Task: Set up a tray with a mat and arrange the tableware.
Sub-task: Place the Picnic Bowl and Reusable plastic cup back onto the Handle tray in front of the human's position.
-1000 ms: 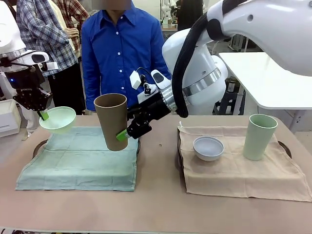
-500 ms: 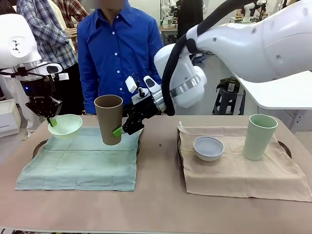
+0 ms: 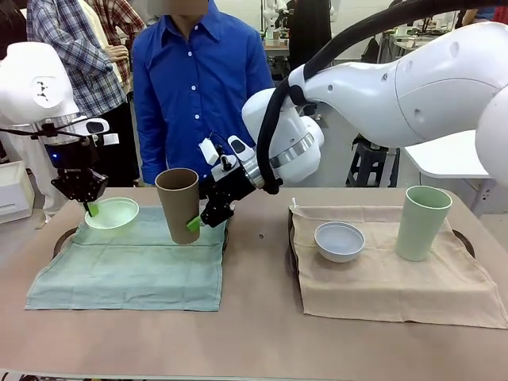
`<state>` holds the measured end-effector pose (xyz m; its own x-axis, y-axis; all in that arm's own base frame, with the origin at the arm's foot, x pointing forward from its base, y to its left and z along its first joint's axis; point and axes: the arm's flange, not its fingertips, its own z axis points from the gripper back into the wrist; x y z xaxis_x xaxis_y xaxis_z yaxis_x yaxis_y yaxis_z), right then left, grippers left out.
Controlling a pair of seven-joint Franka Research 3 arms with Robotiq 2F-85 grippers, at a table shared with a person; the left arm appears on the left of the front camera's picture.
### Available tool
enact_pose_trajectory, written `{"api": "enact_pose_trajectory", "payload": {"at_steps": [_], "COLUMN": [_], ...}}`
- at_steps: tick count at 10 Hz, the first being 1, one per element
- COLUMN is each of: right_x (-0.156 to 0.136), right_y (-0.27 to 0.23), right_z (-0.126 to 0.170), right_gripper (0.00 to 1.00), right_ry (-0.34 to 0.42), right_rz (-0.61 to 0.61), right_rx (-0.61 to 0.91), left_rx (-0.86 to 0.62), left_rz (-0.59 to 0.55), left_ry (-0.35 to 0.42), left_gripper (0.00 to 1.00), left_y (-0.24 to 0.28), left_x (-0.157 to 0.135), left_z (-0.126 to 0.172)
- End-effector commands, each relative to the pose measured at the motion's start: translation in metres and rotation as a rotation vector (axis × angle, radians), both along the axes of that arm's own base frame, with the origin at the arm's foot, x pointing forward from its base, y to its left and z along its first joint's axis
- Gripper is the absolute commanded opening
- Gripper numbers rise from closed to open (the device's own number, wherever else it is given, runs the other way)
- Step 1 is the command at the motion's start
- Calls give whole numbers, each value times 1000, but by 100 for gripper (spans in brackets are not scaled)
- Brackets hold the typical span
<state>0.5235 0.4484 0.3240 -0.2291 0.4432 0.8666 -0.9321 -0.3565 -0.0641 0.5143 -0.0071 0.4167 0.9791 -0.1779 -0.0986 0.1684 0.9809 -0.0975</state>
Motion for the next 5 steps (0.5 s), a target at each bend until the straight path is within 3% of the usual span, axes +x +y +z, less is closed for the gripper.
{"api": "enact_pose_trajectory", "payload": {"at_steps": [1,3,5], "right_x": [11,19,19], "right_y": [4,1,2], "right_z": [-15,-30,-34], "right_gripper": [79,79,79], "right_ry": [-16,33,51], "right_rz": [-19,-105,-125], "right_rx": [-34,-61,-67], "left_rx": [-44,-48,-34], "left_rz": [-10,18,19], "left_ry": [-34,-60,-32], "left_gripper": [4,4,4], "left_y": [2,4,2], "left_x": [8,13,13], "left_z": [-11,-22,-33]}}
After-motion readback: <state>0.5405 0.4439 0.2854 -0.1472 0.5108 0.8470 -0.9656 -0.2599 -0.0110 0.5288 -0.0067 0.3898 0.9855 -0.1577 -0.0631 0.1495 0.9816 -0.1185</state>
